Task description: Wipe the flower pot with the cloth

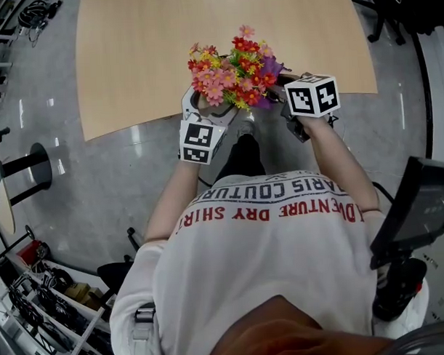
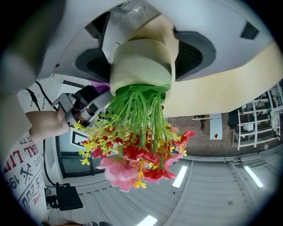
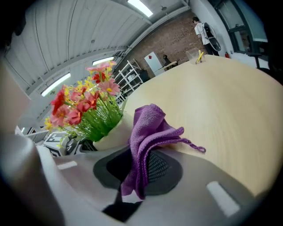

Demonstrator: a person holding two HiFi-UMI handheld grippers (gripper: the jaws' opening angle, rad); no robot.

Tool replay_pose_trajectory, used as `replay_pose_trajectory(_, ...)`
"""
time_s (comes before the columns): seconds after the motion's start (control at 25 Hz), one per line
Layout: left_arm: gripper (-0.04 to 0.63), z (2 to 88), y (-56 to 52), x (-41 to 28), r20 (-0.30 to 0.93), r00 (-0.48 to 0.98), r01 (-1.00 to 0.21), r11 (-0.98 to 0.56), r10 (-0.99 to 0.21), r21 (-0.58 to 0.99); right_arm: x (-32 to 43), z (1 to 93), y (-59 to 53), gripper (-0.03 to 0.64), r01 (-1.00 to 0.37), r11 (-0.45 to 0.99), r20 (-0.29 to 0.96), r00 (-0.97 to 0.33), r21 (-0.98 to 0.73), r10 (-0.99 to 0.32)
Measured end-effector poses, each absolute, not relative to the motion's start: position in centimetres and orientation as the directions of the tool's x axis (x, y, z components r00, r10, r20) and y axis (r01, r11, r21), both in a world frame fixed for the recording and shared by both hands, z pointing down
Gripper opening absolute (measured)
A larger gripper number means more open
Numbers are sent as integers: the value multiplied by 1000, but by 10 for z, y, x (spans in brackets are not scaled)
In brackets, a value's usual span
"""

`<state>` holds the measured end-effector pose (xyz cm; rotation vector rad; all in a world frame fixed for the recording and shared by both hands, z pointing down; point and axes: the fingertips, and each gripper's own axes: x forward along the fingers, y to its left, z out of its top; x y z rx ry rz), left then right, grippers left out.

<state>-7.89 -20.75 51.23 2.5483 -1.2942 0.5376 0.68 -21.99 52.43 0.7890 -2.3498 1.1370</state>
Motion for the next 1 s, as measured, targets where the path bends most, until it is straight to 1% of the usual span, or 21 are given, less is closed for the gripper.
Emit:
replay_pose_trajectory(0.12, 449, 510, -204, -82, 415, 510, -839, -542, -753, 47, 19, 513, -213, 55, -636, 496, 531, -769, -591, -354)
replay_pose_trajectory(0.2, 477, 506, -197, -83, 411, 478, -863, -503, -777, 52, 30, 503, -203, 55, -634, 491, 507, -773, -598, -381)
replay_pose_trajectory(0.36, 509, 497, -182, -84, 415, 338, -936, -346, -845, 57, 54, 483, -176, 55, -642, 484, 488, -766, -595, -418)
replay_pose_trajectory(0.44, 520, 497, -177, -76, 446, 267, -961, -270, -854, 58, 66, 478, -161, 54, -647, 480, 486, -762, -593, -428)
replay_pose_trajectory(0.56, 520, 504, -172, -63, 488, 168, -984, -177, -856, 27, 87, 478, -138, 55, -660, 467, 492, -750, -588, -441)
replay_pose_trajectory(0.68, 520, 498, -174, -57, 459, 86, -996, -95, -885, 4, 108, 480, -118, 55, -676, 450, 500, -736, -584, -456)
replay_pose_trajectory(0.8, 520, 495, -180, -58, 443, 41, -999, -39, -896, 14, 124, 479, -108, 55, -692, 431, 508, -720, -580, -472)
replay_pose_trajectory(1.0, 510, 502, -184, -68, 450, -33, -998, 51, -892, 26, 133, 479, -105, 55, -702, 427, 510, -710, -570, -486)
